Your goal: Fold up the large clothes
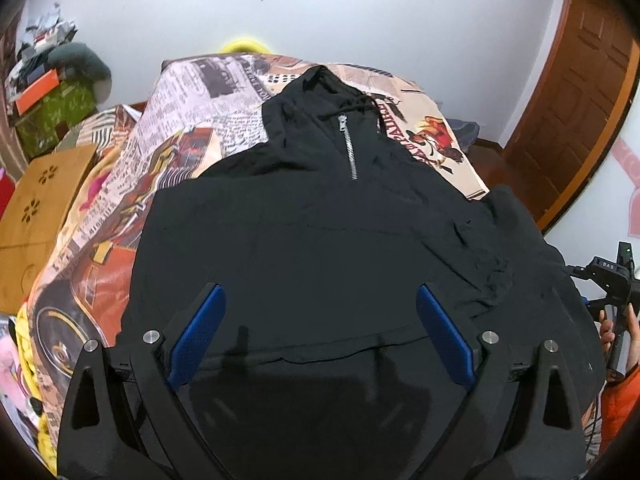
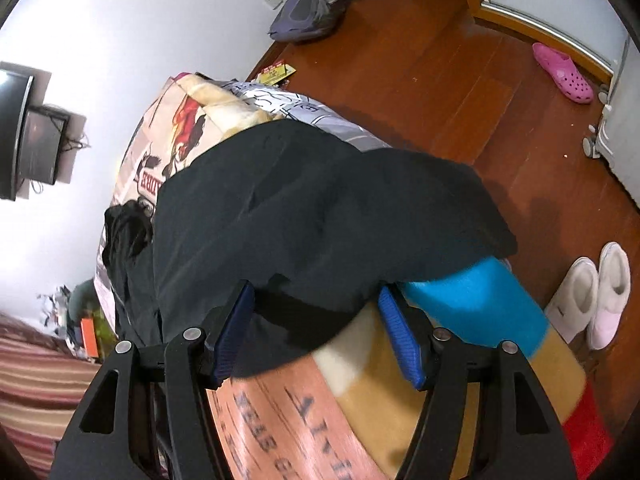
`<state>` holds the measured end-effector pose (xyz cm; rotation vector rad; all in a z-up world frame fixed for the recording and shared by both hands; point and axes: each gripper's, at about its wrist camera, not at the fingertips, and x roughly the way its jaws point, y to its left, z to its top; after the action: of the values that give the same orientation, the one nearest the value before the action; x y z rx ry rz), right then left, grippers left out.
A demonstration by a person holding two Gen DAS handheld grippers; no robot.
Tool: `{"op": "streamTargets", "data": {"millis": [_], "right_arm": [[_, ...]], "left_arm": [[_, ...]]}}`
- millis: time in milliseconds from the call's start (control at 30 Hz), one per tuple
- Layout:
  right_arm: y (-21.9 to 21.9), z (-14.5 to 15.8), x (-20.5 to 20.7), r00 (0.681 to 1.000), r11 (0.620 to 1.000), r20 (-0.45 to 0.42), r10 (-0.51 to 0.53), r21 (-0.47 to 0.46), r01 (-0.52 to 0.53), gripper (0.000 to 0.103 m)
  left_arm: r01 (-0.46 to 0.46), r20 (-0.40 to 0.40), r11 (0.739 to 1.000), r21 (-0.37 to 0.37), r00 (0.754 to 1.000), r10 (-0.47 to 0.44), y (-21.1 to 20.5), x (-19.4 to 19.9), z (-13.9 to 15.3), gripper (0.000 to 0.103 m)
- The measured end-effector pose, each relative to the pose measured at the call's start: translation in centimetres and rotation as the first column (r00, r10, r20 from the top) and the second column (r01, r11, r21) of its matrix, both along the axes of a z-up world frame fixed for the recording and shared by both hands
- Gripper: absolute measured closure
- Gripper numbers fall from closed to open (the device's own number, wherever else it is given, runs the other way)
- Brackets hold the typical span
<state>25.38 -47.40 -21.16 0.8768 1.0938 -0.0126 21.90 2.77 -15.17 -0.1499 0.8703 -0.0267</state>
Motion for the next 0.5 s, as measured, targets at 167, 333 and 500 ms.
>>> {"op": "streamTargets", "data": {"millis": [167, 333, 500], "right_arm": [[-0.2, 0.0, 1.2, 0.999, 0.997, -0.004, -0.041, -0.071, 0.040, 0.068], [0.8, 2.2, 1.4, 0.999, 0.985, 0.035, -0.023, -0.172, 0.028, 0.085], [2.8, 7.7, 0.9, 0.985, 0.960, 0.165, 0.045, -0.279, 0.003, 0.089]], "left_arm": [[-0.013, -0.005, 1.000, -0.008, 1.000, 0.013, 0.4, -0.3, -0.3, 0.007], [-0.009, 0.023, 0.999, 0.049, 1.000, 0.008, 0.6, -1.2, 0.2, 0.007], [-0.013, 0.042, 0.997, 0.073, 0.999, 0.010, 1.2, -2.0, 0.7, 0.006]]}}
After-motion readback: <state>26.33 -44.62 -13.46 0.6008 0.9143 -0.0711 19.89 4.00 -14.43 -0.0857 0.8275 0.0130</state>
